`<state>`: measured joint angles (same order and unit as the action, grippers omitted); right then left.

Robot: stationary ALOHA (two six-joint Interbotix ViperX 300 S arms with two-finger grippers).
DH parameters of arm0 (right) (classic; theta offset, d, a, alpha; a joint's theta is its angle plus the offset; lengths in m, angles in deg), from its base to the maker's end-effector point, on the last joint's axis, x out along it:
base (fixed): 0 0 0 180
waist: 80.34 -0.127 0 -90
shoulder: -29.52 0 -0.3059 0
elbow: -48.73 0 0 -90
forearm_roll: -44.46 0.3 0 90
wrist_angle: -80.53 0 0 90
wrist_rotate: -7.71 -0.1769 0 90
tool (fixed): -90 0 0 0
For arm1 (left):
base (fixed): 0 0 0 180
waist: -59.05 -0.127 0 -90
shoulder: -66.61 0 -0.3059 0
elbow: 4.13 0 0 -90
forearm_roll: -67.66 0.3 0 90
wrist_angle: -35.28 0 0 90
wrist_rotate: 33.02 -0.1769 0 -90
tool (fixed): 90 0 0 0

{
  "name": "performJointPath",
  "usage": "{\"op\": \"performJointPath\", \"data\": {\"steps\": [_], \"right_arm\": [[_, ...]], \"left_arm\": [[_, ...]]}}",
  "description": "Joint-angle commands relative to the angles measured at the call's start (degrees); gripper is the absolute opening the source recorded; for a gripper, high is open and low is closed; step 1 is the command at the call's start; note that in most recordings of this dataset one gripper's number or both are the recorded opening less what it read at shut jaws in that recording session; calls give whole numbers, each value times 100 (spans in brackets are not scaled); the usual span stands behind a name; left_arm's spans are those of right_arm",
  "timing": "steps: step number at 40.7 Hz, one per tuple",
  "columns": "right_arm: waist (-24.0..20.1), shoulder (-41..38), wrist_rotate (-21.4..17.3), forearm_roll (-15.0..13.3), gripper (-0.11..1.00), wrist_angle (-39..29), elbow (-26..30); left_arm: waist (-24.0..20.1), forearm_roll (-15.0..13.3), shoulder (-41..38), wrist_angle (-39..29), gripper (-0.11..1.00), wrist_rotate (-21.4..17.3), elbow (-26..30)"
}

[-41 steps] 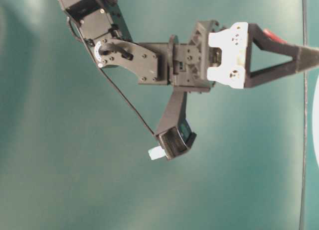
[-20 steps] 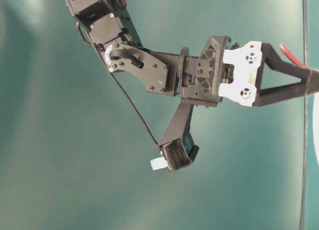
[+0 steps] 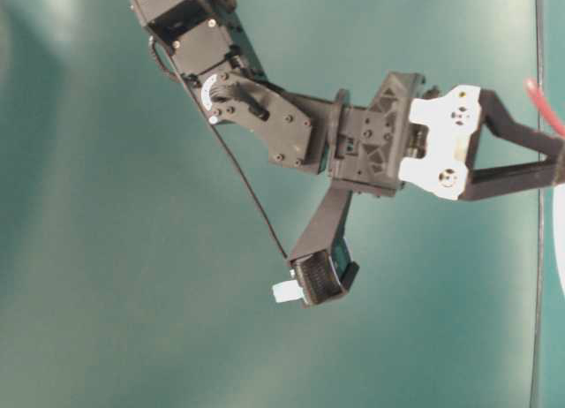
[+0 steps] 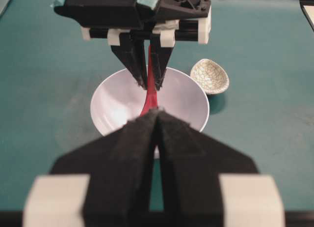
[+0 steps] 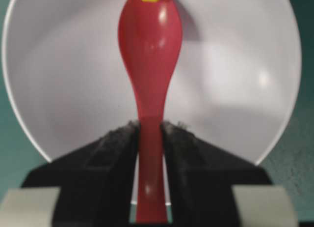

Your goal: Scoop the yellow hexagonal prism block from the bowl with a spoon using the right arm.

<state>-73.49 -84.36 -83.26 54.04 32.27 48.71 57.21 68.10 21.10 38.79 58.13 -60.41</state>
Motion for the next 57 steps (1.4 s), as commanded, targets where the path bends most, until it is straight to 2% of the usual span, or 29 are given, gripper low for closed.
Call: {"op": "performJointPath", "data": {"steps": [1, 18, 36, 57], "right_arm": [[0, 88, 9, 0, 23, 158, -9], [-26, 97, 9, 9, 23, 650, -211], [-35, 132, 9, 9, 23, 562, -211], [-35, 562, -9, -9, 23, 492, -211]], "left_arm": [[-9, 9, -26, 53, 0, -9, 132], [-9, 18, -26, 53, 0, -9, 132], [-9, 18, -26, 53, 0, -9, 141], [-9, 18, -26, 53, 0, 0, 141]]}}
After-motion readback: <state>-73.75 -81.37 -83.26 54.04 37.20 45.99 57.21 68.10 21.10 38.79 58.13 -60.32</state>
